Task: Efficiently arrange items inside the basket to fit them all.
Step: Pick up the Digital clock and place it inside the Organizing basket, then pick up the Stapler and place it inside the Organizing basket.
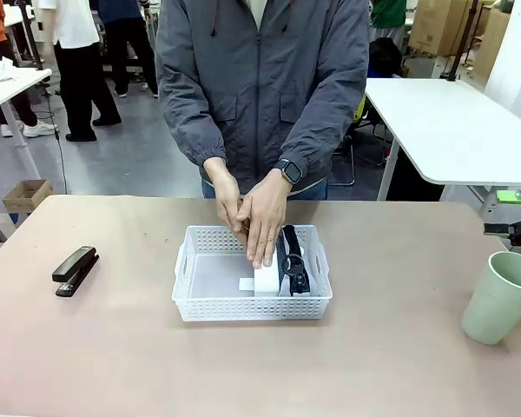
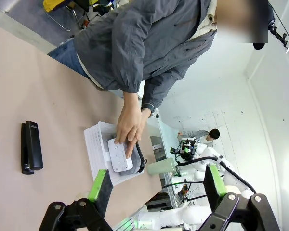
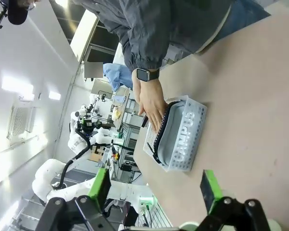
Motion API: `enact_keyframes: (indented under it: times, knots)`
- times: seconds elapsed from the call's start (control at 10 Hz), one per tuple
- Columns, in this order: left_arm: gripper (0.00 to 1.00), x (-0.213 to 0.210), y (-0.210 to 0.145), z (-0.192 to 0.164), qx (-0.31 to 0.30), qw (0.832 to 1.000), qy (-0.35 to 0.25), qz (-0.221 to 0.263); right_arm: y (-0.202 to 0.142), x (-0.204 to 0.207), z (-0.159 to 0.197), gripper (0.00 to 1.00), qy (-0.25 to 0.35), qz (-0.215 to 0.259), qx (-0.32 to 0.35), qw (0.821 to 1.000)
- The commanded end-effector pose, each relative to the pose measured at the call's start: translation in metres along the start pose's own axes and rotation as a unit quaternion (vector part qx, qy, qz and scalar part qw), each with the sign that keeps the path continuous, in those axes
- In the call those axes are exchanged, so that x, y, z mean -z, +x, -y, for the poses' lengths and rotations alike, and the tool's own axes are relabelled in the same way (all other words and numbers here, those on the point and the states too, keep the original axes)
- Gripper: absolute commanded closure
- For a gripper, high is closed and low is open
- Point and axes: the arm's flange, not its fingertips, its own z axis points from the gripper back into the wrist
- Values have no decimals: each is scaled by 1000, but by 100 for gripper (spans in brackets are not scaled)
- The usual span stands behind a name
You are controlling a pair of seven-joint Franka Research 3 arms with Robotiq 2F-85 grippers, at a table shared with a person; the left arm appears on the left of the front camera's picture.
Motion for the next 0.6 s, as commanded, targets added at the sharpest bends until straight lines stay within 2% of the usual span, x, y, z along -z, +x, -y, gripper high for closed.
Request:
enact_keyframes:
  times: [0.0,0.5]
  knots:
    - [0,1,1,2,7,1000,-9,5,0,-1,-3,0,-8,7,9,1000]
    - [0,1,1,2,7,1000,-9,5,0,-1,-3,0,-8,7,9,1000]
